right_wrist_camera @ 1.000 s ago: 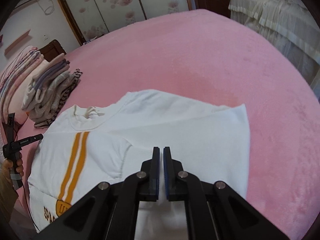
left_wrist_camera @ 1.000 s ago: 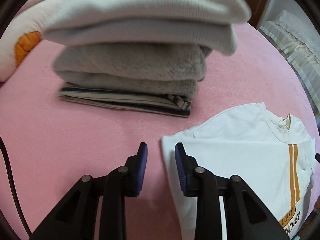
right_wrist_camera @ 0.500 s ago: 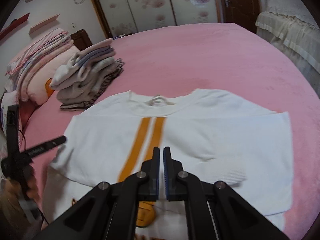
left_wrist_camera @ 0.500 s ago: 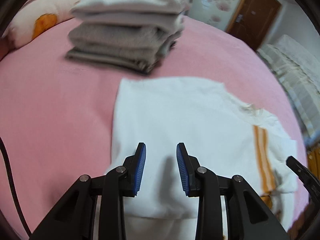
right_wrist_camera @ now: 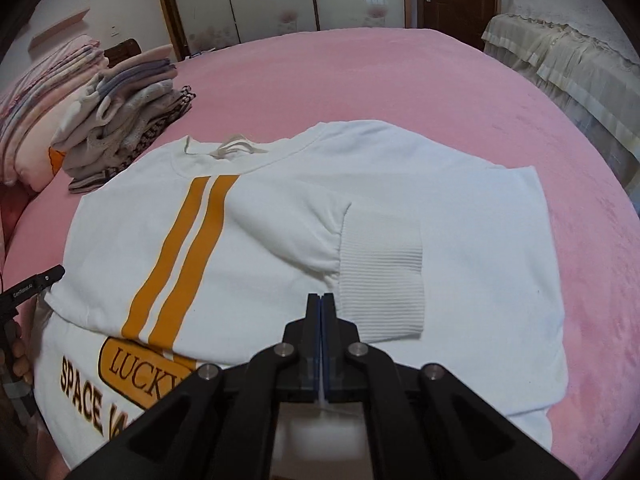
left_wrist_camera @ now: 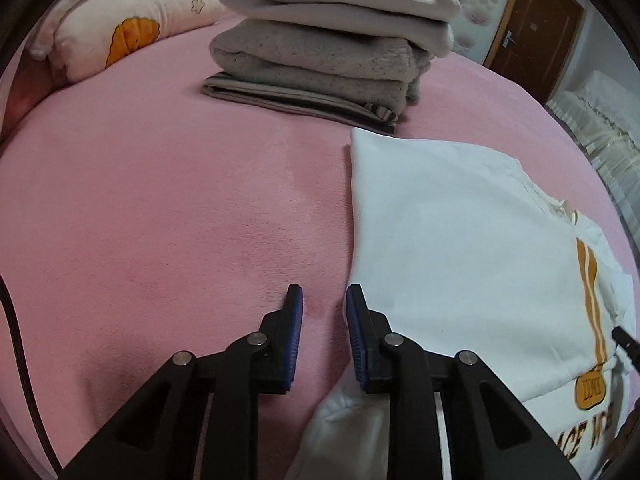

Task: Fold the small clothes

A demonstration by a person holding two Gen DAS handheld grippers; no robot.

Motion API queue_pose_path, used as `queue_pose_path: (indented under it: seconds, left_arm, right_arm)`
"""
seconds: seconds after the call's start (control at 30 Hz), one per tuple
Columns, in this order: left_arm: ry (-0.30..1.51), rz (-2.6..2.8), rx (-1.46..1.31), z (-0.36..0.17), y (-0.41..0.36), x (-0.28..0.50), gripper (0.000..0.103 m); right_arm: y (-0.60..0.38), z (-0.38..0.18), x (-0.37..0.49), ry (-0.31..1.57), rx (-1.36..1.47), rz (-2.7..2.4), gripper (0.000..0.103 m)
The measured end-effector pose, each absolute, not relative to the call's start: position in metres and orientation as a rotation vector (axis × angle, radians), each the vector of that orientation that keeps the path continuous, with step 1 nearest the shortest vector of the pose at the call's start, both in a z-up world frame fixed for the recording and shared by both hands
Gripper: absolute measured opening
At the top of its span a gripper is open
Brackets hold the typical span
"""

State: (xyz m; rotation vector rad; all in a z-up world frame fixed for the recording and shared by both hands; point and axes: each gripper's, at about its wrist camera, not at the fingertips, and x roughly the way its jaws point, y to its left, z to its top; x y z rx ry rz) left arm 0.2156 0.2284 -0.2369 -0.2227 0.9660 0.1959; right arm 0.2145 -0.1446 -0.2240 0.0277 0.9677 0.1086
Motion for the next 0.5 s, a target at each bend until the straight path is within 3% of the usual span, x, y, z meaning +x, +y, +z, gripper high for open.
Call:
queue_pose_path:
  seconds: [0.33, 0.37, 0.5]
  left_arm:
    - [0.954, 0.237, -0.157, -0.218, 0.218, 0.211, 0.024]
    - [0.945, 0.235, -0.158, -0.210, 0.218, 0.206, 0.029]
    - [0.904, 0.239, -0.141, -0.180, 0.212, 0.187, 0.066]
  right_arm:
    - [-0.144, -0.195, 0.200, 0.929, 0.075, 0.149, 0.003]
    - [-0.145, -0.188, 0.196, 0.920, 0.076, 0.146, 0.003]
    - [-0.157, -0.161, 0.172, 0.881, 0.104, 0.142, 0.003]
